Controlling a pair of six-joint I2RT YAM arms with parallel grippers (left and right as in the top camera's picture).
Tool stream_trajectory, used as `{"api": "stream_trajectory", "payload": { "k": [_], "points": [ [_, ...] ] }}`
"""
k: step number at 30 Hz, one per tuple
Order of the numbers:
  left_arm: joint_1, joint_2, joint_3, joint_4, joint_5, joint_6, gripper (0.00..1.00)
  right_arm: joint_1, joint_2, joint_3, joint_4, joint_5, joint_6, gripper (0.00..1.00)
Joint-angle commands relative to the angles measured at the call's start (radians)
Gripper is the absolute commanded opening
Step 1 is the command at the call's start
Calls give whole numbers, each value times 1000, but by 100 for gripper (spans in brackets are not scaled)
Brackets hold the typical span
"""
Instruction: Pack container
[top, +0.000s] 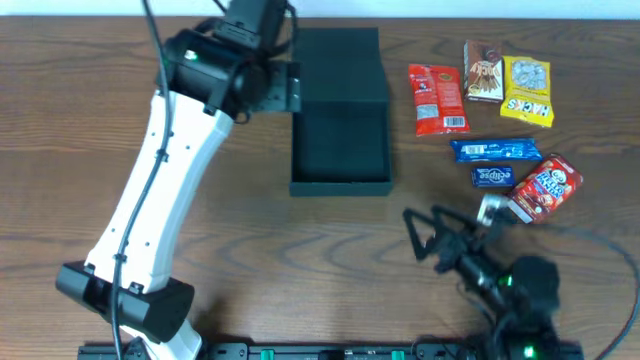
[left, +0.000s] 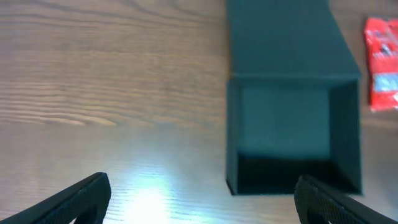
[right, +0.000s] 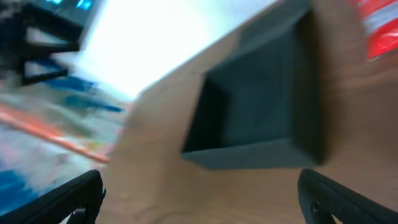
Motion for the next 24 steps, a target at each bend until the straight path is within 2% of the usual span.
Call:
{"api": "stream_trajectory", "payload": {
  "k": [1, 4, 8, 11, 15, 19, 24],
  "points": [
    [79, 8, 2, 14, 5, 24, 95, -61, 248, 171, 4, 49, -211, 99],
    [153, 8, 1, 40, 15, 45, 95, -111, 596, 425, -25, 67, -369, 99],
    [208, 8, 0, 55, 15, 52, 95, -116, 1001, 819, -211, 236, -549, 99],
    [230, 8, 0, 55, 15, 51, 95, -116, 1224, 1072, -360, 341, -666, 99],
    [237, 8, 0, 50, 15, 51, 95, -121, 1489, 1350, -507, 393, -743, 98],
    [237, 8, 0, 34, 16, 50, 95, -145, 1678, 1507, -580, 382, -759, 99],
    [237, 8, -2, 23, 15, 50, 95, -154, 1784, 1550, -659, 385, -776, 99]
  ]
}}
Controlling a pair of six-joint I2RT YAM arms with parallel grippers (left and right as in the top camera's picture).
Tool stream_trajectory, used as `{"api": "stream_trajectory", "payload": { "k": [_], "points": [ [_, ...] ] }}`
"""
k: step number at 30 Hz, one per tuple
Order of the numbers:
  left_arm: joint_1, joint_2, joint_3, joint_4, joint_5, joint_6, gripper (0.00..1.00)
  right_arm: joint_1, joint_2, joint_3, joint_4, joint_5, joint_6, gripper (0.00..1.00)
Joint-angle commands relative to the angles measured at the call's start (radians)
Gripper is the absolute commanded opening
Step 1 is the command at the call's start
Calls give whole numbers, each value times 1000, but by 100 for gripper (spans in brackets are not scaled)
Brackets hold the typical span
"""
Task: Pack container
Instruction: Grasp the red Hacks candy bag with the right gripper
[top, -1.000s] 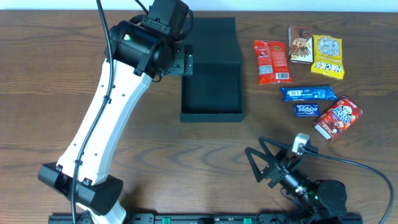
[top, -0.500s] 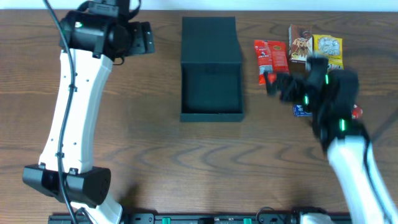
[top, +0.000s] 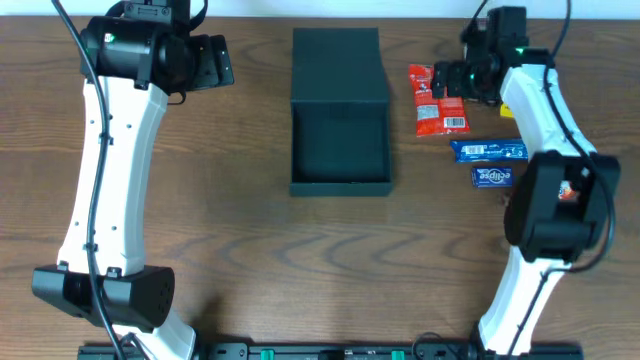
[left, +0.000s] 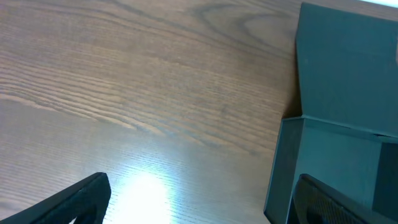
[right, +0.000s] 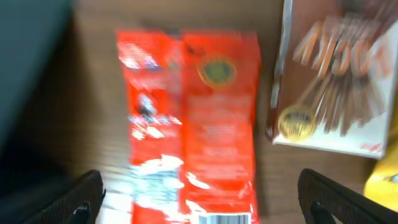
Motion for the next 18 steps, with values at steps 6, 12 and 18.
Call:
{"api": "stream_trajectory", "payload": {
  "k": [6, 12, 18],
  "points": [
    [3, 6, -1, -2, -4, 13, 95, -7, 47, 32, -16, 10, -44, 99],
    [3, 6, -1, 10, -4, 63, 95, -3, 87, 32, -23, -111, -39, 99],
    [3, 6, -1, 10, -4, 79, 95, 1, 96, 32, -16, -112, -32, 99]
  ]
}}
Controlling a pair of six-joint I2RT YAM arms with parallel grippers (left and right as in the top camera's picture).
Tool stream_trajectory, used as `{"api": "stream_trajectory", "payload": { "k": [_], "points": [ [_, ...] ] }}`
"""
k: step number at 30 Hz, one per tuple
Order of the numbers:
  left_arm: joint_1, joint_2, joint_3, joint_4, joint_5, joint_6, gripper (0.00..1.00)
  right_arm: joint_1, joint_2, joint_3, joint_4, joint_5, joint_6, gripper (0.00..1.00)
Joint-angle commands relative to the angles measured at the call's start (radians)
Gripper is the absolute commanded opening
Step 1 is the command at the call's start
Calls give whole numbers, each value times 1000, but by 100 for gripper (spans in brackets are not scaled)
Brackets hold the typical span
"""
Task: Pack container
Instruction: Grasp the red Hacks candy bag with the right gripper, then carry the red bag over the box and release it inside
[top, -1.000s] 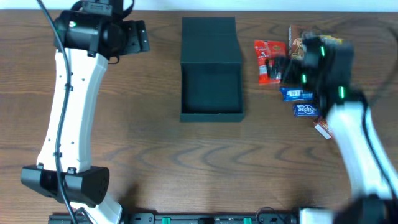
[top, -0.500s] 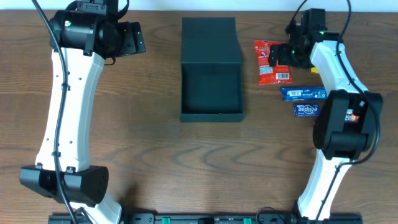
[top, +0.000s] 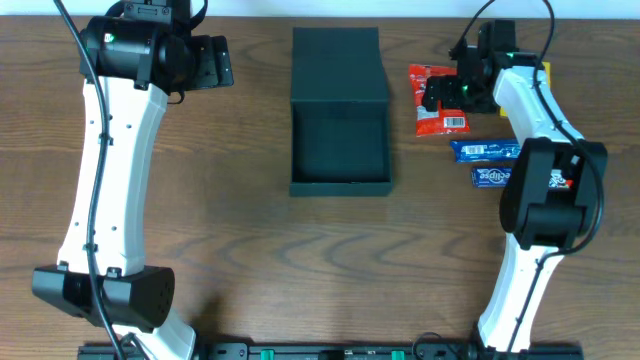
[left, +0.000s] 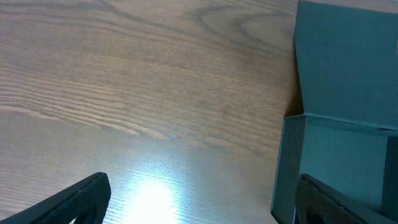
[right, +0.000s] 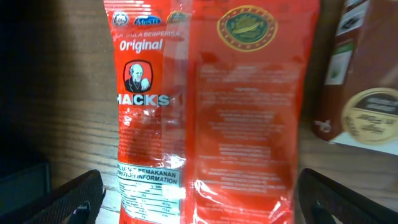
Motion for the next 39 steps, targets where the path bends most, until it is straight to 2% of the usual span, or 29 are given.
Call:
{"api": "stream_trajectory", "payload": {
  "k": [1, 9, 13, 15, 20, 24, 30, 39],
  "points": [
    [3, 6, -1, 3, -3, 24, 95, 5, 21, 18, 0, -23, -7, 99],
    [3, 6, -1, 4, -3, 37, 95, 14, 54, 18, -1, -23, 11, 95],
    [3, 6, -1, 6, -3, 37, 95, 18, 54, 18, 3, -23, 11, 83],
    [3, 6, -1, 7, -3, 37, 95, 18, 55, 18, 4, -23, 11, 72],
    [3, 6, -1, 7, -3, 42, 95, 18, 55, 18, 3, -23, 26, 27],
    [3, 6, -1, 7, -4, 45, 95, 18, 55, 18, 3, -23, 42, 1],
    [3, 6, -1, 7, -5, 56, 95, 19, 32, 72, -50, -95, 76, 1],
    [8, 6, -1, 7, -53, 71, 95, 85, -101, 360, -212, -186, 78, 1]
  ]
}}
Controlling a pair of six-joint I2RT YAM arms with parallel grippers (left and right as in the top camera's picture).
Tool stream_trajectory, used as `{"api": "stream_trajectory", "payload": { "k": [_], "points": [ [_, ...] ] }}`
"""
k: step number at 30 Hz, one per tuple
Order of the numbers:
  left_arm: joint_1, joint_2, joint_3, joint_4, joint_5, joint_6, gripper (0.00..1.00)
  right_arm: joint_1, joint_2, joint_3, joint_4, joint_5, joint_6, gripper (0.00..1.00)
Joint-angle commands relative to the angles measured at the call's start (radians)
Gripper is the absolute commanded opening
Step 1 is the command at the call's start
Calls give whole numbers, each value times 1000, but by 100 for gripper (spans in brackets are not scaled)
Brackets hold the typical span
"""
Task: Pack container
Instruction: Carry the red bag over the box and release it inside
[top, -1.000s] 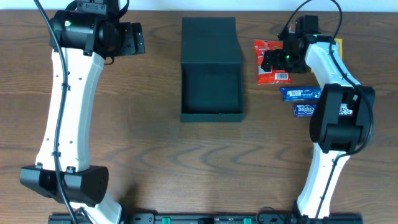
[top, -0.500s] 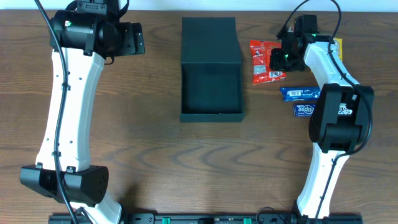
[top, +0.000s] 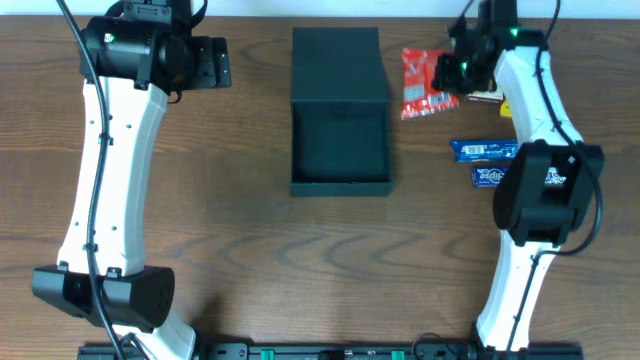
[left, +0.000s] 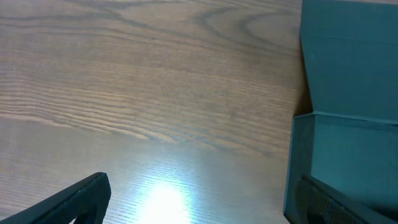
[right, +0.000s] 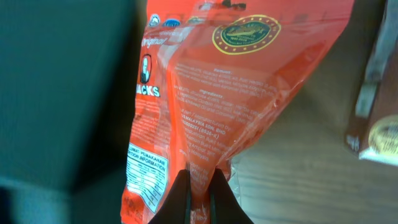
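The dark box (top: 339, 140) lies open in the middle of the table, its lid (top: 337, 65) folded back toward the far edge. My right gripper (top: 447, 72) is shut on the red Hacks packet (top: 421, 83), which hangs off the table just right of the lid. In the right wrist view the fingers pinch a fold of the packet (right: 211, 112) at my right gripper (right: 200, 186). My left gripper (top: 212, 65) stays open at the far left over bare wood, the box edge (left: 348, 155) at its right.
A brown snack box (top: 488, 97) and a yellow packet sit mostly hidden behind the right arm. A blue bar (top: 487, 150) and a small blue pack (top: 490, 177) lie nearer, right of the box.
My right gripper was open over the red packet flat on the table. Now it is shut on the packet, which is lifted and shifted left toward the lid.
At first the right arm was low at the front right and the left gripper stood beside the box lid. Then the left gripper was at the far left and the right gripper open over the red packet. Now the packet is gripped and lifted.
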Motion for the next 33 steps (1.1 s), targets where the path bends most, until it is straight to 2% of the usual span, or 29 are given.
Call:
{"api": "stream_trajectory", "payload": {
  "k": [1, 6, 8, 13, 20, 25, 33],
  "points": [
    [9, 6, -1, 2, -26, 21, 95, 56, -140, 93, -14, -117, 17, 1],
    [34, 6, -1, 7, -26, 20, 95, 148, -204, 91, -98, -295, 95, 1],
    [49, 6, -1, 7, -26, 20, 95, 207, -203, 38, -124, -323, 122, 2],
    [80, 6, -1, 6, -24, 20, 95, 308, -203, -149, -68, -285, 230, 1],
    [95, 6, -1, 14, -17, 20, 95, 352, -203, -334, 78, -248, 373, 1],
    [95, 6, -1, 18, -17, 20, 95, 414, -202, -396, 155, -216, 417, 1],
    [95, 6, -1, 18, 9, 20, 95, 450, -201, -401, 108, -90, 446, 2]
  ]
}}
